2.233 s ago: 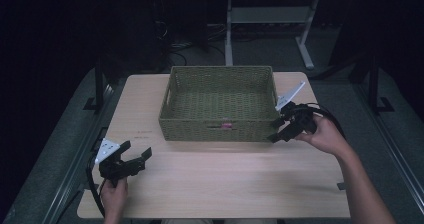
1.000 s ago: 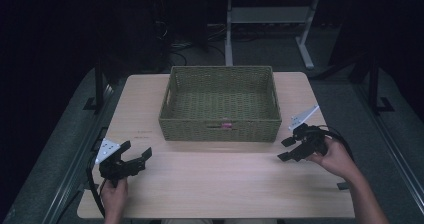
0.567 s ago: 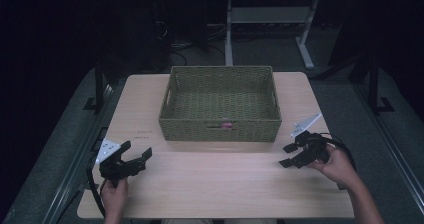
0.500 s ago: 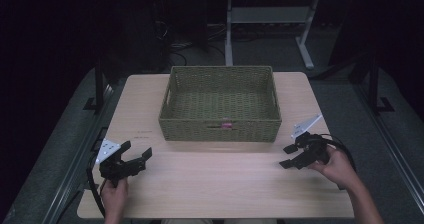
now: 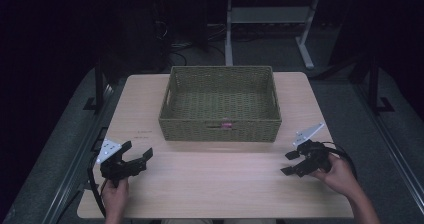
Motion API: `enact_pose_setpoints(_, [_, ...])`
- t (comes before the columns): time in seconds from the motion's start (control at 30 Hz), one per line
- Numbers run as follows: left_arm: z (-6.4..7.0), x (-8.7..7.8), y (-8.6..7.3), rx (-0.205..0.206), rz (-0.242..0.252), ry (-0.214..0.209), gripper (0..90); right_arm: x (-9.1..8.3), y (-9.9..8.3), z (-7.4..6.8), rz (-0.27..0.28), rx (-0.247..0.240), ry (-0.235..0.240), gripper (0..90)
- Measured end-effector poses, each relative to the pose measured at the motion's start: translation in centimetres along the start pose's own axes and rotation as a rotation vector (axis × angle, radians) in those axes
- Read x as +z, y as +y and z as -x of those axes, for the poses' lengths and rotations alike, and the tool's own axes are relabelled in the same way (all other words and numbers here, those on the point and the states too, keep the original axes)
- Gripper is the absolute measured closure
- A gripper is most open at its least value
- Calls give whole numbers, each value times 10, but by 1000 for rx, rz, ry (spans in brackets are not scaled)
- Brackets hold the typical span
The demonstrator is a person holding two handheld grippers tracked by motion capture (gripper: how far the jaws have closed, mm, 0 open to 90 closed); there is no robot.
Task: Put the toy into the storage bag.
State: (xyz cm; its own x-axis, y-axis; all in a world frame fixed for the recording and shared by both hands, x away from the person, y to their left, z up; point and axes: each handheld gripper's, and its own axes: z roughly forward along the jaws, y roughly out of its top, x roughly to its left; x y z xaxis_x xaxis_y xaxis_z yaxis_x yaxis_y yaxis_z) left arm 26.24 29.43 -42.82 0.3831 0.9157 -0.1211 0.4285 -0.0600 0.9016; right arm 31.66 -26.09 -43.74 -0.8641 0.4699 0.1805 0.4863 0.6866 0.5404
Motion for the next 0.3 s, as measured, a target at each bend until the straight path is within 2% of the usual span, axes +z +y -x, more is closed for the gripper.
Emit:
enact_pose_setpoints(0.13, [0, 0, 0, -5, 3, 0, 128, 4, -6, -5, 6, 5, -2, 334])
enact_pose_setpoints(0.3, [0, 1, 0, 0, 0, 1, 128, 3, -9, -13, 43, 13, -24, 294])
